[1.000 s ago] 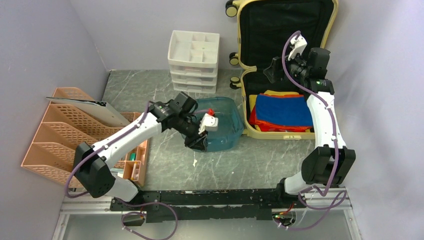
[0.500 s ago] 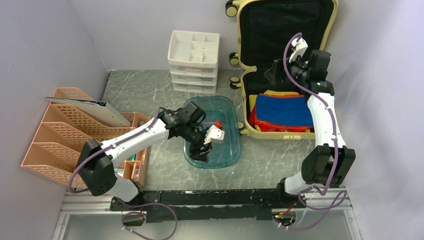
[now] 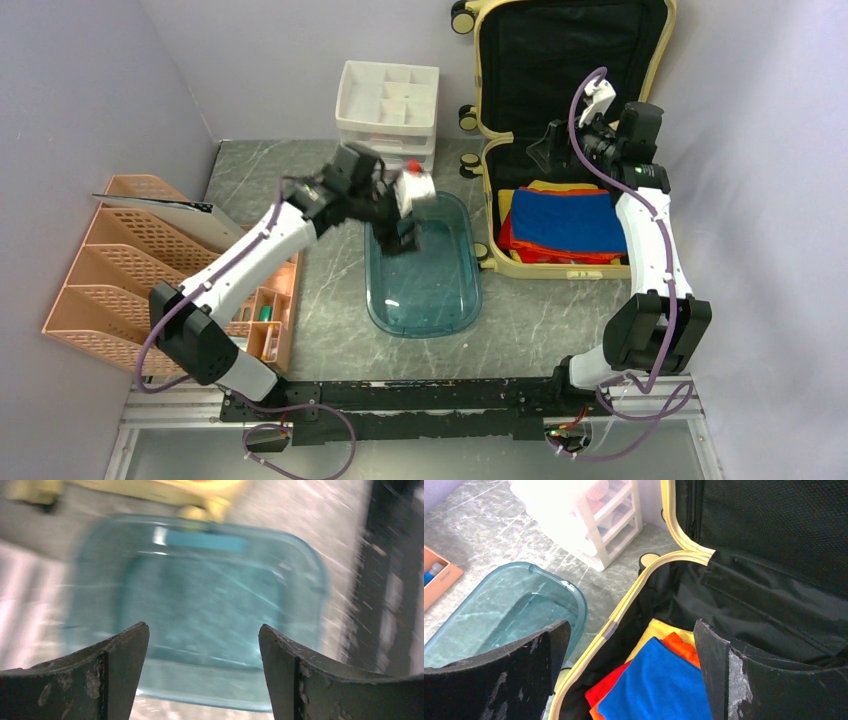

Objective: Open, take out, and arrange the luggage
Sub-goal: Place the bin at the center of the board, then adjust the storage box at the corner of the board.

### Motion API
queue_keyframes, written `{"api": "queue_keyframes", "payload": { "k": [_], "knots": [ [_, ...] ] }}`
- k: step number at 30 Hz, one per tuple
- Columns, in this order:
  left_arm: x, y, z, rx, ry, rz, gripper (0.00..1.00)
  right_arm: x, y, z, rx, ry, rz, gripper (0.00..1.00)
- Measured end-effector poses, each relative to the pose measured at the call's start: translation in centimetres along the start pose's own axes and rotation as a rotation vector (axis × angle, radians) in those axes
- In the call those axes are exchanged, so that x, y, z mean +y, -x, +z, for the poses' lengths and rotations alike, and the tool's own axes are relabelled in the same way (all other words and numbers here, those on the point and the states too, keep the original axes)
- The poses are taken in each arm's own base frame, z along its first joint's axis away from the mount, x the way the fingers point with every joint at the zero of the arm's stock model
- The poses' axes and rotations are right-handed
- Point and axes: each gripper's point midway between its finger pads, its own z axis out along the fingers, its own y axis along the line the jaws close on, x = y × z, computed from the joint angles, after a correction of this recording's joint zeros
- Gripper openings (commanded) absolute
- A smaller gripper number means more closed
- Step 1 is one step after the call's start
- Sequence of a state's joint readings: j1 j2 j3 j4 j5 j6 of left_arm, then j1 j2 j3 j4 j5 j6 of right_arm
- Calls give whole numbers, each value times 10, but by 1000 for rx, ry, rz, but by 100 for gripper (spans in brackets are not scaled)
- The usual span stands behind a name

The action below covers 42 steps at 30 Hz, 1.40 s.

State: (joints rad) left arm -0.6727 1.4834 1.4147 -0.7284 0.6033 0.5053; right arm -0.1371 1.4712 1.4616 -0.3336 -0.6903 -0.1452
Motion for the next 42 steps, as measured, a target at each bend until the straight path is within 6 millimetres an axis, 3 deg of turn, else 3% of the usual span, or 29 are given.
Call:
{"api": "queue_keyframes", "payload": {
  "k": [4, 6, 11, 16, 21, 28, 31, 35, 42],
  "knots": [
    [109, 44, -53, -119, 330, -83, 88, 2, -3, 1, 2, 14, 6, 100],
    [156, 55, -75, -161, 466, -118, 88, 5, -4, 1, 3, 25, 13, 100],
    [249, 49, -105, -206, 703, -231, 87, 8, -4, 1, 0, 45, 23, 100],
    [312, 29, -104, -225, 854, -299, 86, 11, -7, 2, 3, 59, 37, 100],
    [349, 7, -100, -218, 986, -319, 84, 15, -11, 3, 4, 82, 53, 100],
    [382, -7, -119, -228, 1171, -320, 77, 20, -14, 4, 8, 107, 68, 100],
    [392, -18, -127, -213, 1233, -327, 67, 23, -14, 5, 9, 114, 69, 100],
    [401, -34, -132, -190, 1278, -345, 43, 24, -13, 6, 8, 117, 67, 100],
    [407, -46, -140, -191, 1336, -369, 30, 25, -13, 7, 7, 121, 65, 100]
  ]
}}
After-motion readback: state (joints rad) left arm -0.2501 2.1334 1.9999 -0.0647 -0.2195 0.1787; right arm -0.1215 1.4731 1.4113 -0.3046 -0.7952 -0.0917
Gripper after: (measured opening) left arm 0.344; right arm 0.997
